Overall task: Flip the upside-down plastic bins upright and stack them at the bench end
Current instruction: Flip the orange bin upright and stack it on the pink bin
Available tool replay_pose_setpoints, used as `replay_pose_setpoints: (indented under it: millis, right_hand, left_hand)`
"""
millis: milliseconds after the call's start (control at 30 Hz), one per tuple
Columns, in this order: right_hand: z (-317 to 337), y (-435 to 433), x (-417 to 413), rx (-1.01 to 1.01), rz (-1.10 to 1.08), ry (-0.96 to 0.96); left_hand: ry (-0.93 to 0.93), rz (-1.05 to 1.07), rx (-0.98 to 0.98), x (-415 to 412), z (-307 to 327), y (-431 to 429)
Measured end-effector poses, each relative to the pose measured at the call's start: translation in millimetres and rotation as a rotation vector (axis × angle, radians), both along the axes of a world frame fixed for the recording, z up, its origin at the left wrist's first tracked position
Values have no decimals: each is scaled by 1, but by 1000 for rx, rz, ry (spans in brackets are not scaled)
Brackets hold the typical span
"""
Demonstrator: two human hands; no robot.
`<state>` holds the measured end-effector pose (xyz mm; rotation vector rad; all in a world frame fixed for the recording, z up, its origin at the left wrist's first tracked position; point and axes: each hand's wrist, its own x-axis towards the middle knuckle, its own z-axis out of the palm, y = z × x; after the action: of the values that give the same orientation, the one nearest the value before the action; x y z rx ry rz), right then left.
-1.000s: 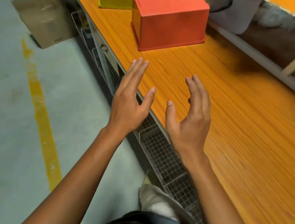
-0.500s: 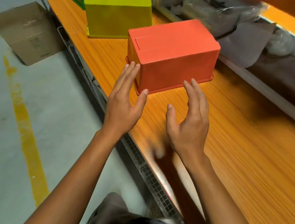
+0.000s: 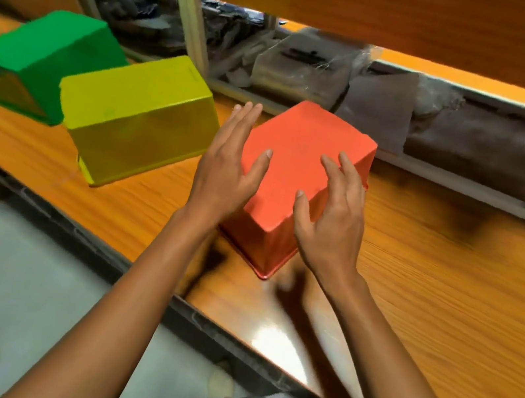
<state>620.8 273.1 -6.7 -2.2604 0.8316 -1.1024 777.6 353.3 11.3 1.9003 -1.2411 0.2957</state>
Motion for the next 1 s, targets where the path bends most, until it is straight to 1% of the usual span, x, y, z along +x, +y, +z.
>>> replay_pose_setpoints:
  millis: [100,167,300,400,500,600,700,800,900,1000]
  right_hand:
    - [-2,-1,23,42,-140,82]
    - [-6,-4,35,107,-207,158]
    - [-20,-15,49,372,-277,249]
    - [-28,-18,58,631,-301,207]
    - [-31,-15,63,765,-301,121]
    - [-33,-15,63,797,-302,72]
    - [-30,-22,60,802,-318,25]
    - [-17,-28,51,781,-323,27]
    - [2,-40,43,693,-306,50]
    - [25,-49,41,585,-293,132]
  left_hand:
    - [4,-83,95,40,-1,-21]
    - [28,-108,178,62,-4,-39]
    - [76,-81,402,102,-17,-70]
    - [139,-107,582,115,-26,-83]
    - [249,-153,707,116,-33,-85]
    - [308,-158,701,117,-32,-88]
    - [321,-133,688,109,-35,-87]
    - [368,-103,633,95,-38,-84]
    - [586,-142,520,88,-42,-81]
    - [820,-237,366,80,-45,-80]
